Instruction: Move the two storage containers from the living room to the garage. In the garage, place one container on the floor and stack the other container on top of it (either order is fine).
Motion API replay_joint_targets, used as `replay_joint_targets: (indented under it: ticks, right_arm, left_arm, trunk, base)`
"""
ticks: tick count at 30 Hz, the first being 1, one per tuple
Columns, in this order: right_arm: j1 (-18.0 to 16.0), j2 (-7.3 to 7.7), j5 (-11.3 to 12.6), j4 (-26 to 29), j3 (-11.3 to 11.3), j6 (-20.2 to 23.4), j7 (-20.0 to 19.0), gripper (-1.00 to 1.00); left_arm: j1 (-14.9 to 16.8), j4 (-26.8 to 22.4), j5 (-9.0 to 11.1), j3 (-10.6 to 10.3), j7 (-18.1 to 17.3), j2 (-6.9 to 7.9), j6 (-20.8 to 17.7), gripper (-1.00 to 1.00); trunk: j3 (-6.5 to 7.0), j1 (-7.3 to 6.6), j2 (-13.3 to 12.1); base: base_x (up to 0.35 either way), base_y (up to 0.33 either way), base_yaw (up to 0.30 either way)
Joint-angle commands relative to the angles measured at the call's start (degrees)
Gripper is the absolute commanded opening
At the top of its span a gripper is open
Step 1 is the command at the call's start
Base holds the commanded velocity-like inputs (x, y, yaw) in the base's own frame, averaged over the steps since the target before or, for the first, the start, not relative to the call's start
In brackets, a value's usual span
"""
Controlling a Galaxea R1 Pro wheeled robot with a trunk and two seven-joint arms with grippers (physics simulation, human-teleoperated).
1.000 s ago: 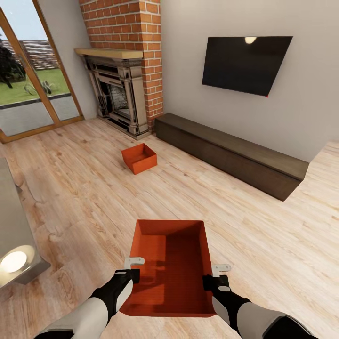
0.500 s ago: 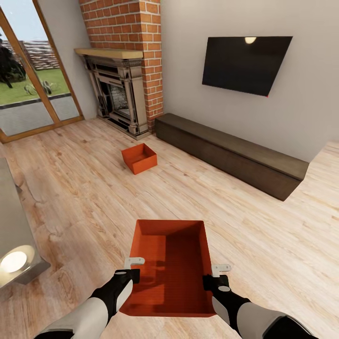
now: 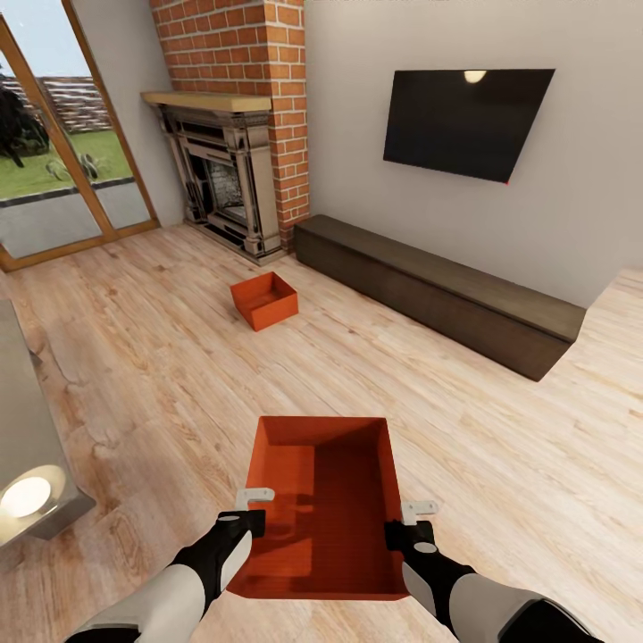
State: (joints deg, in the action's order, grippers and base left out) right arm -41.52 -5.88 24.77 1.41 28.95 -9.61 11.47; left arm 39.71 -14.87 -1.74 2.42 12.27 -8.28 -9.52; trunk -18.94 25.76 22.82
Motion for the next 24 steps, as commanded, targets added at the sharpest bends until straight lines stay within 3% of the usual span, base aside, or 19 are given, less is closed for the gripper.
replay_joint_targets:
  ticks: [1,24]
  right_arm:
    - [-0.1,0.36,0.6,0.0,0.1,-0.4,0.7,-1.00]
    - [-0.1,0.16,0.7,0.0,0.1,-0.5,0.8,-1.00]
  left_arm:
    - [0.0,0.0,-1.1,0.7,0.5,0.02,-0.5,-1.00]
    - [0.0,0.0,-1.1,0.7,0.5,0.14,-0.3,-1.00]
  trunk:
    - [-0.06,0.03,0.1]
    - [1.89,0.03,0.1]
  base:
    - [0.000,0.000,0.000]
    - [0.000,0.000,0.000]
